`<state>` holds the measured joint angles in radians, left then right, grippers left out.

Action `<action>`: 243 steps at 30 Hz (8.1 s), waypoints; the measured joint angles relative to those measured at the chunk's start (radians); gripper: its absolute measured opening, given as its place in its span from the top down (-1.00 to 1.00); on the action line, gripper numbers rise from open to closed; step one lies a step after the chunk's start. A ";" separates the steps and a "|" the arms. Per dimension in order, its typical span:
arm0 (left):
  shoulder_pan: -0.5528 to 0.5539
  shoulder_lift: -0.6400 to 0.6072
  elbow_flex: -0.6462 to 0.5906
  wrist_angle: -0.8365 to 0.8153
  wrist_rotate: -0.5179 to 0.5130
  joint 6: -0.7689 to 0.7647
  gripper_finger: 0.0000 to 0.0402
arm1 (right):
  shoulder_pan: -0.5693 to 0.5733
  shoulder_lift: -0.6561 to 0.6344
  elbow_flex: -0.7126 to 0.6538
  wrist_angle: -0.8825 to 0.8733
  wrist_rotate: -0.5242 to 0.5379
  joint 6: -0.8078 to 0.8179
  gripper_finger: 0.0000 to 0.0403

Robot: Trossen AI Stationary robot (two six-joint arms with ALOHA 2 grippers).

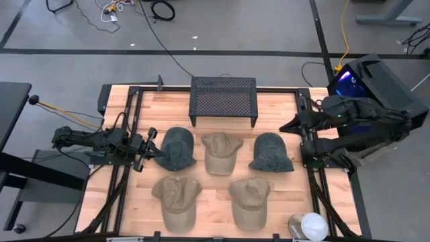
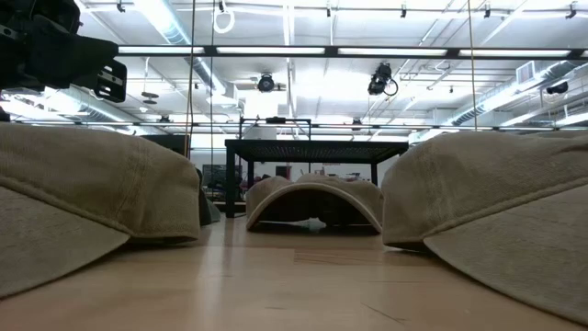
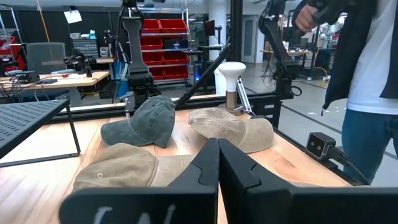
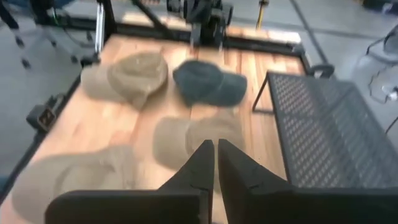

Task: Pick & Place hat
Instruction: Put the right black cap on the shelf

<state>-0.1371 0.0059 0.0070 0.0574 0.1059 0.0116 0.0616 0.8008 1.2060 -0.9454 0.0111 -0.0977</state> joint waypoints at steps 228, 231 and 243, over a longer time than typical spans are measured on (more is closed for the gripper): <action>0.000 0.000 0.000 0.000 0.000 0.000 0.99 | -0.534 0.712 0.584 -0.026 0.129 0.451 0.98; 0.000 0.000 0.000 0.000 0.000 0.000 0.99 | -0.534 0.720 0.584 -0.001 0.129 0.487 0.98; 0.000 0.000 0.000 0.000 0.000 0.000 0.99 | -0.534 0.768 0.584 0.062 0.138 0.474 0.98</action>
<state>-0.1369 0.0062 0.0067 0.0570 0.1059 0.0116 -0.4728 1.5688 1.7900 -0.8833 0.1494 0.3760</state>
